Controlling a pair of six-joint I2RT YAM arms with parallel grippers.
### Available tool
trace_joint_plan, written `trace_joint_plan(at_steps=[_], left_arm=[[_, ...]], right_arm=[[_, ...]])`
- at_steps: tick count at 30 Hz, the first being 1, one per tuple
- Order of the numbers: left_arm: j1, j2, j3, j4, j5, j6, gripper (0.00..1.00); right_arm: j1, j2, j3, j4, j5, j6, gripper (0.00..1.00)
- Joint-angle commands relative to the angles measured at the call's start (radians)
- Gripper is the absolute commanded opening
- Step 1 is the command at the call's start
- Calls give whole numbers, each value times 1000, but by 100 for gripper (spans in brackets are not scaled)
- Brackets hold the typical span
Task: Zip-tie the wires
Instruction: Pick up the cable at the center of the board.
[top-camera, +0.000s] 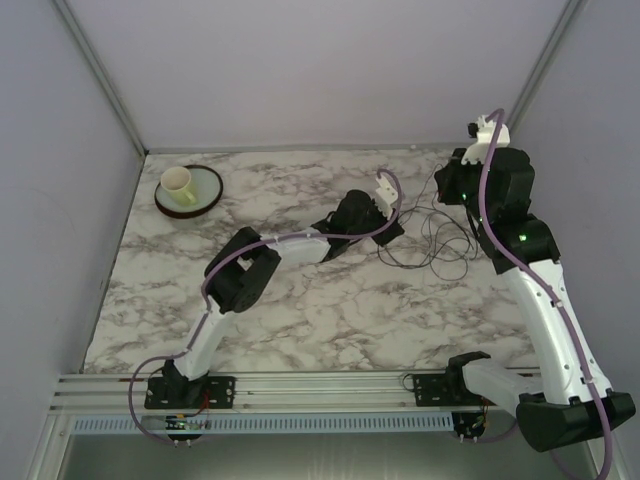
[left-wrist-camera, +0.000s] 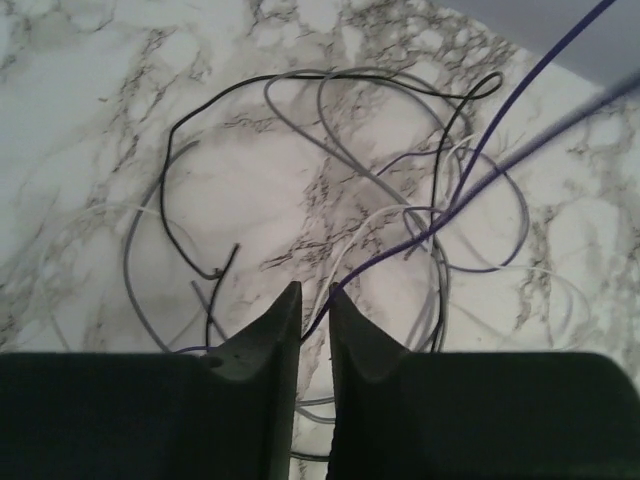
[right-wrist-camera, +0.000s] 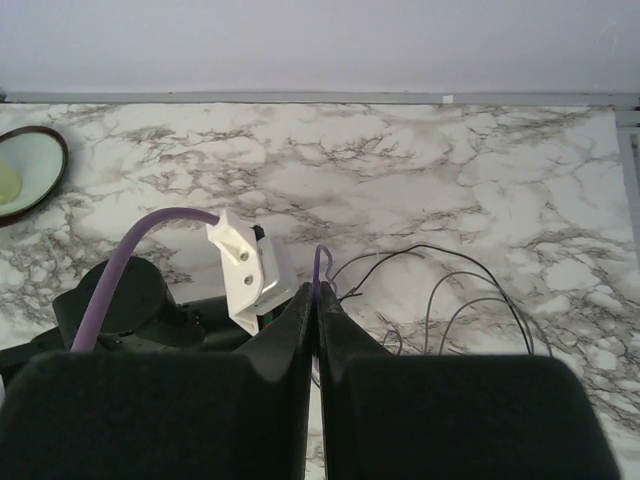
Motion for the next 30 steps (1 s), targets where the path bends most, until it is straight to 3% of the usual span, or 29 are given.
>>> trace_joint_plan(at_steps=[1,3,9,17,21,25,30], left_arm=[[-3,-32,32,-36,-61,53,11],[-2,-71,33,-79,-94,86,0],[9,-215,71,-195,-232,166,0],[28,-292,233,-244,-159,61,0],[32,-351,278,-276,-192,49,0],[33,-447,244,-413,-329,153,0],[38,-619,87,-657,-601,233,0]], right_arm=[[3,-29,1,3,51,15,0],[4,-32,-2,2,80,12,0],[3,-30,-2,0,163,-5,0],[3,-32,3,-2,247,-41,0],[4,-45,-6,-6,268,-52,0],[3,-59,-19,-30,230,-89,0],[3,-58,-37,-79,99,-140,0]])
